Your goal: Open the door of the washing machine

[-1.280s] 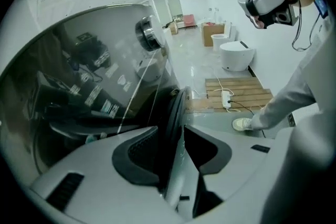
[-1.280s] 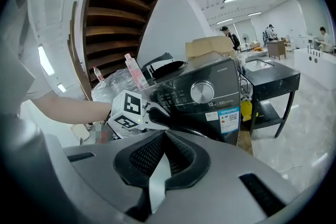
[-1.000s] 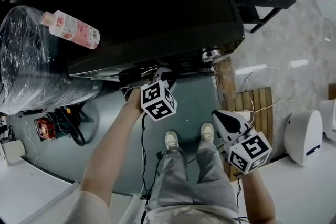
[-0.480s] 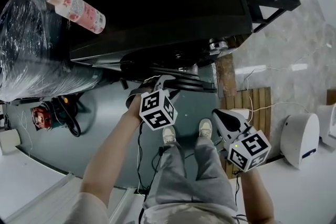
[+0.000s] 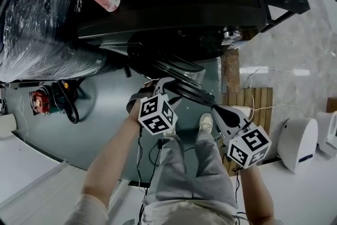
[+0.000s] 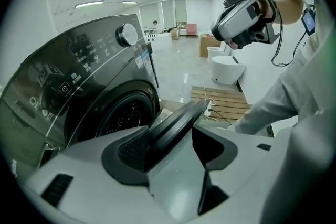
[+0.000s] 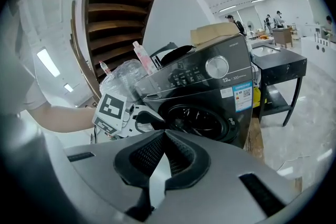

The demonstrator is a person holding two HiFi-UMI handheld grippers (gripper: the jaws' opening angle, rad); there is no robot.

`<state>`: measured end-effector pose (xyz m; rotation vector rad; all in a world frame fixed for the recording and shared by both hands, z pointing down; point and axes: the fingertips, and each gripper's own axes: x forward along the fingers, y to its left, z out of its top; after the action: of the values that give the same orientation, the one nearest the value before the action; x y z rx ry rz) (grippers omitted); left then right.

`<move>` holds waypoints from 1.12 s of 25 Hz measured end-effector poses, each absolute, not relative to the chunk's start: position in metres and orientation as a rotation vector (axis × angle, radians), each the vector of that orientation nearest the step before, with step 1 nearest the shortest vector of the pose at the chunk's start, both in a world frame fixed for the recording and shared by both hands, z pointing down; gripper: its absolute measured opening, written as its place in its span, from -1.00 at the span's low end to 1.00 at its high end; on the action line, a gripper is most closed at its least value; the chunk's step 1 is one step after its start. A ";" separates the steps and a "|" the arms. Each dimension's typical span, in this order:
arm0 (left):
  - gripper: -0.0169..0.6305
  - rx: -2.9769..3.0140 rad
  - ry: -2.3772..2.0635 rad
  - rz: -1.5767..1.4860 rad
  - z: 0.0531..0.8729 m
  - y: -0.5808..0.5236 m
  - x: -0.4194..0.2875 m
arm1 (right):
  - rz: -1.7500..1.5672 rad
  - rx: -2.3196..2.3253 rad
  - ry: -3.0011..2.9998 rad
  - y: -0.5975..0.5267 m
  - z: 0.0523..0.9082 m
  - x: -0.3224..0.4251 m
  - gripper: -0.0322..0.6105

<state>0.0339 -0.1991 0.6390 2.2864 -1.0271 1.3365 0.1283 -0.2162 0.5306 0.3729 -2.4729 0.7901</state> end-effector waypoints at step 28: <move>-0.10 2.674 -0.290 1.612 0.645 -0.007 -0.012 | 0.739 -0.006 -2.348 -0.074 0.563 0.048 -0.83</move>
<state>-0.0119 -0.0074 0.6448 2.6744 -0.2901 1.6118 0.0485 -0.0736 0.5625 -0.0063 -2.3480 0.7386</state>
